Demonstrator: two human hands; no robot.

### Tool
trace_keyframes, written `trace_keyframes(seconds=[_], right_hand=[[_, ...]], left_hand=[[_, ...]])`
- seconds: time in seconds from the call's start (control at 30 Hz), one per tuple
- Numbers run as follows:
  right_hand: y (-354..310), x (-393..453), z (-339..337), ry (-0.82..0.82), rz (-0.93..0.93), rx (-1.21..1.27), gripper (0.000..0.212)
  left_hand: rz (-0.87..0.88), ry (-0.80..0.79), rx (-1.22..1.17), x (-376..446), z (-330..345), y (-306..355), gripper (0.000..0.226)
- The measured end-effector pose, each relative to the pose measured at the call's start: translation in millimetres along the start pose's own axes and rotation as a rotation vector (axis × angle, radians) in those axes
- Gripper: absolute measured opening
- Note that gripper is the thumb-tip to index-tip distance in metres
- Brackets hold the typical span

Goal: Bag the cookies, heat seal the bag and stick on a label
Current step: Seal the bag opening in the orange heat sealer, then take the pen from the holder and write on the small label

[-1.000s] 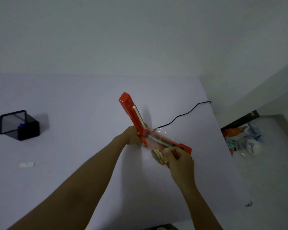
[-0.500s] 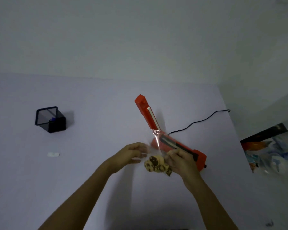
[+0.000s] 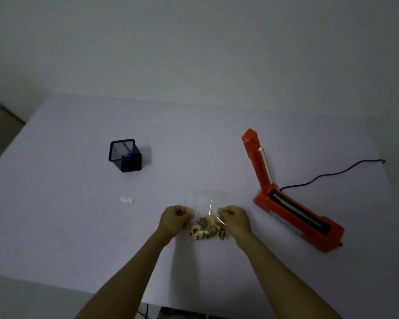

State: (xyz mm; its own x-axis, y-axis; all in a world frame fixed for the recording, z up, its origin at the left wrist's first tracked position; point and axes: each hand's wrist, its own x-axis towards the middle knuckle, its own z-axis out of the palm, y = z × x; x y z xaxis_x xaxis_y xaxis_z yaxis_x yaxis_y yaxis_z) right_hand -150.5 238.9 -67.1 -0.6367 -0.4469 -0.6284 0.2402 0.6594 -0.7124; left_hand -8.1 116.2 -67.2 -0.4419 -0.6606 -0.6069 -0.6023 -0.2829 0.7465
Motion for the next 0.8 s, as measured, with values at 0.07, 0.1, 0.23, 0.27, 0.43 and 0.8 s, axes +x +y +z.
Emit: trace_keyframes(seconds=[0.07,0.1,0.23,0.27,0.43,0.8], right_hand=[[-2.5,1.4,8.6,0.042,-0.038,-0.094,0.023],[-3.1,2.1,11.4,0.06,-0.053,-0.13,0.024],[-2.1,1.5,17.0,0.093,-0.116,-0.281,0.029],[-0.3,0.2,18.3,0.109,-0.135,-0.329,0.04],[19.1,-15.9,27.6,0.138,-0.442,-0.588,0.051],[39.9,-27.2,46.2,-0.003,-0.447,-1.011,0.09]], left_hand=[[0.026,0.052,0.081,6.9,-3.1,-3.0,0.016],[0.044,0.076,0.117,9.2,-4.0,-3.4,0.013],[0.173,0.12,0.285,17.0,-8.5,-8.5,0.034],[0.21,0.116,0.349,16.7,-10.3,-10.2,0.038],[0.654,-0.034,0.74,11.4,-17.3,-27.3,0.045],[0.708,-0.285,1.225,15.8,-18.8,-41.2,0.068]])
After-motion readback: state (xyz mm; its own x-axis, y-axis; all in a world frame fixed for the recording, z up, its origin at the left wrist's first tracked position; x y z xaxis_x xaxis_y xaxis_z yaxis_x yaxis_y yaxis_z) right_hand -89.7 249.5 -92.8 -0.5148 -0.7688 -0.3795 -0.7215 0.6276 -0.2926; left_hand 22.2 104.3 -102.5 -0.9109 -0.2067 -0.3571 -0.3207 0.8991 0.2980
